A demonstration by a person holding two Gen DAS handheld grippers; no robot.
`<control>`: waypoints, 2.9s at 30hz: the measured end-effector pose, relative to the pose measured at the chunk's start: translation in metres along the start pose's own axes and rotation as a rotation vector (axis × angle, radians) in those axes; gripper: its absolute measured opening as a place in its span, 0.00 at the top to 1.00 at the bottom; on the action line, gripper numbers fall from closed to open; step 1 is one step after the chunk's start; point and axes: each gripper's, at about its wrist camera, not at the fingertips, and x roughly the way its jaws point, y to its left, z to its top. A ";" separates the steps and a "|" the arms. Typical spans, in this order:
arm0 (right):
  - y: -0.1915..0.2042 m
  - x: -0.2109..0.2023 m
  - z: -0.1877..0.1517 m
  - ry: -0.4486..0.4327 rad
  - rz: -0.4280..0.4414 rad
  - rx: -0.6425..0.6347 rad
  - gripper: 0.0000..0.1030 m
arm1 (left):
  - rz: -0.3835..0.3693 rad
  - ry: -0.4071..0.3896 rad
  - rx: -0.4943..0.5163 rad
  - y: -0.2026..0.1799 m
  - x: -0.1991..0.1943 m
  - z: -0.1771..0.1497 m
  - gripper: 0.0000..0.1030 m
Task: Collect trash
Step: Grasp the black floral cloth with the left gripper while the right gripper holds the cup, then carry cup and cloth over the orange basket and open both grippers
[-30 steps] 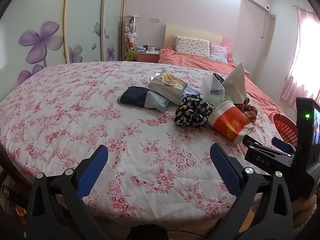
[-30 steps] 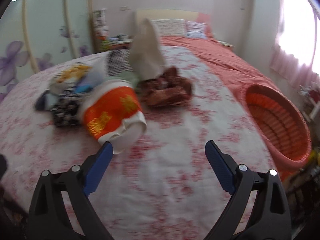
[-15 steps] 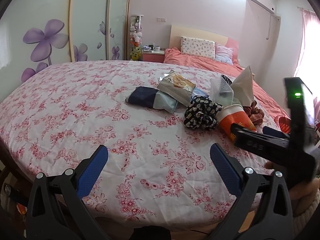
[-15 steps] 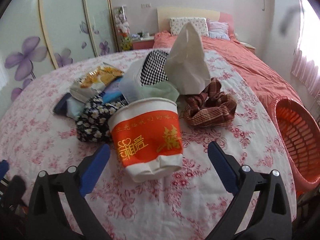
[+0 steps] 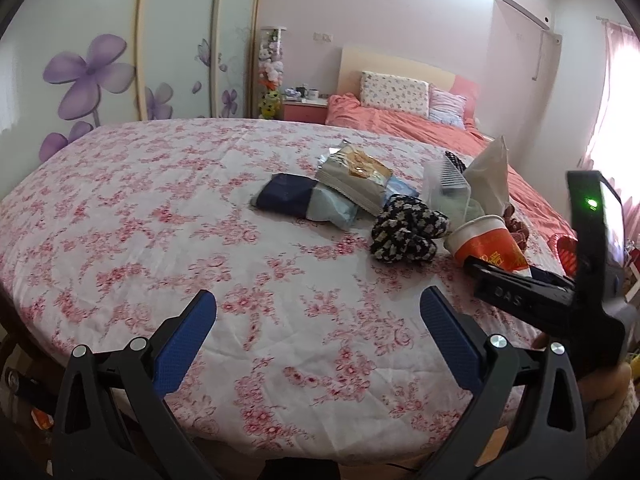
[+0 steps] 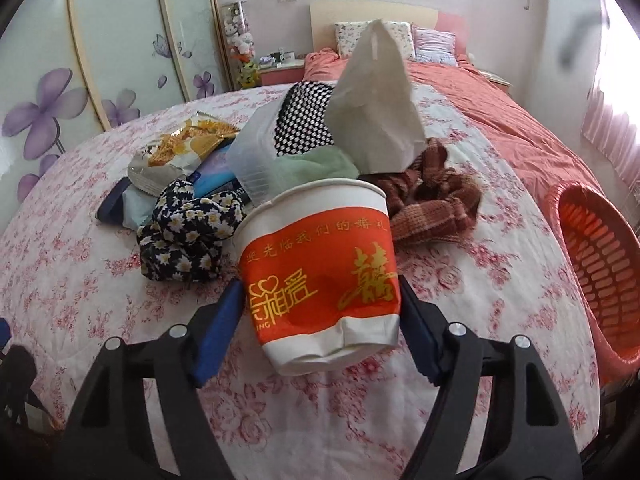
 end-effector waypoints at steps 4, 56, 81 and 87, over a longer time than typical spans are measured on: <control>-0.019 -0.025 -0.009 -0.044 -0.026 0.017 0.30 | -0.036 0.012 0.033 -0.011 0.010 0.011 0.02; -0.138 -0.125 -0.031 -0.237 -0.232 0.228 0.29 | -0.376 0.070 0.160 -0.123 0.027 0.060 0.72; -0.276 -0.119 -0.029 -0.296 -0.340 0.455 0.29 | -0.618 0.139 0.321 -0.275 0.050 0.042 0.72; -0.297 -0.107 -0.029 -0.298 -0.340 0.481 0.29 | -0.641 0.165 0.358 -0.302 0.058 0.035 0.72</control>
